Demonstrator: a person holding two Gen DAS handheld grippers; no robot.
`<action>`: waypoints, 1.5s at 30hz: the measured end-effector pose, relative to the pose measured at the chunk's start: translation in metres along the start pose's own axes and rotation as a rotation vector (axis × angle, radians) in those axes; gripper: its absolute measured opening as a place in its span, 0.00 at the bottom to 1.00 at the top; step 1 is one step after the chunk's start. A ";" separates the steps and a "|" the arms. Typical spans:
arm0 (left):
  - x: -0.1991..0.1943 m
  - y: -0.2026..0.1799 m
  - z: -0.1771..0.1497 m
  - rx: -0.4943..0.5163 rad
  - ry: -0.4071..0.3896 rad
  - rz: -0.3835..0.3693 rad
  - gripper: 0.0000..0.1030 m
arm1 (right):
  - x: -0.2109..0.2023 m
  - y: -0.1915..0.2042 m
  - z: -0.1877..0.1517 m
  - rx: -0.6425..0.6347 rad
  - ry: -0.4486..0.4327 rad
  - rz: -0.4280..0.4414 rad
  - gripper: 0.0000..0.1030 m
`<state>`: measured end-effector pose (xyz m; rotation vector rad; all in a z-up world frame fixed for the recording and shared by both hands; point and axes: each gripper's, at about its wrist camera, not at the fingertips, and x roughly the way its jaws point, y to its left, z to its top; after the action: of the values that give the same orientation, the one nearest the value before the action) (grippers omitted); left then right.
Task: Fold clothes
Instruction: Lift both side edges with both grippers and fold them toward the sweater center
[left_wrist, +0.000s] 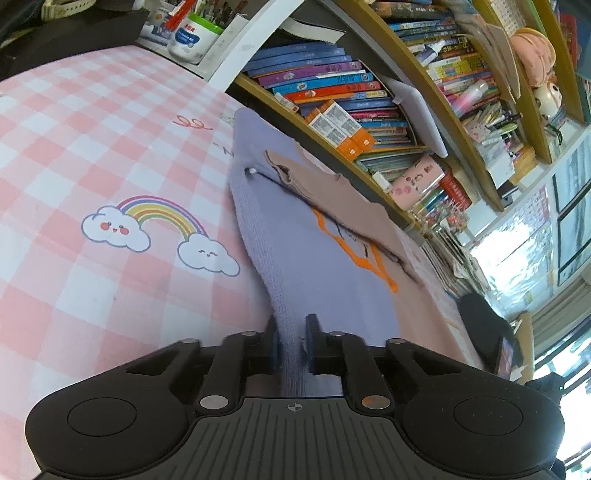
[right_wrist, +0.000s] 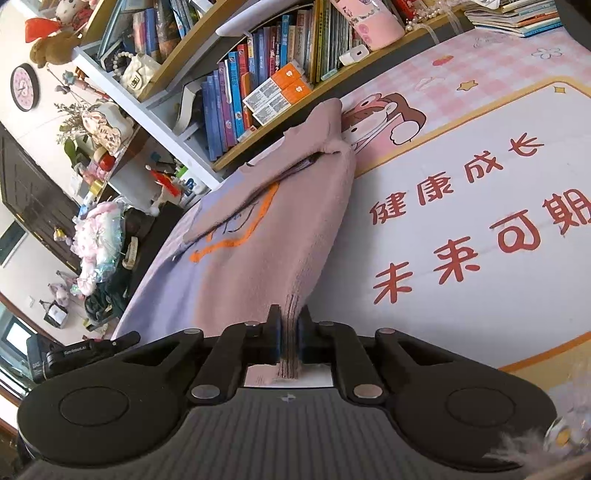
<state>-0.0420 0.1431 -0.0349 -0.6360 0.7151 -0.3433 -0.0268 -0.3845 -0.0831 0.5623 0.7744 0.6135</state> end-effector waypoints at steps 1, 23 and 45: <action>-0.002 0.001 -0.002 -0.007 -0.002 -0.012 0.05 | -0.002 0.001 -0.001 0.001 0.001 0.004 0.06; 0.014 -0.020 0.087 -0.260 -0.284 -0.370 0.05 | -0.021 0.013 0.104 0.229 -0.370 0.359 0.06; 0.055 0.017 0.116 0.027 -0.230 0.075 0.45 | 0.064 -0.023 0.143 -0.040 -0.215 -0.132 0.44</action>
<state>0.0796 0.1775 -0.0059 -0.6099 0.5115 -0.2059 0.1267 -0.3904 -0.0440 0.5266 0.5897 0.4376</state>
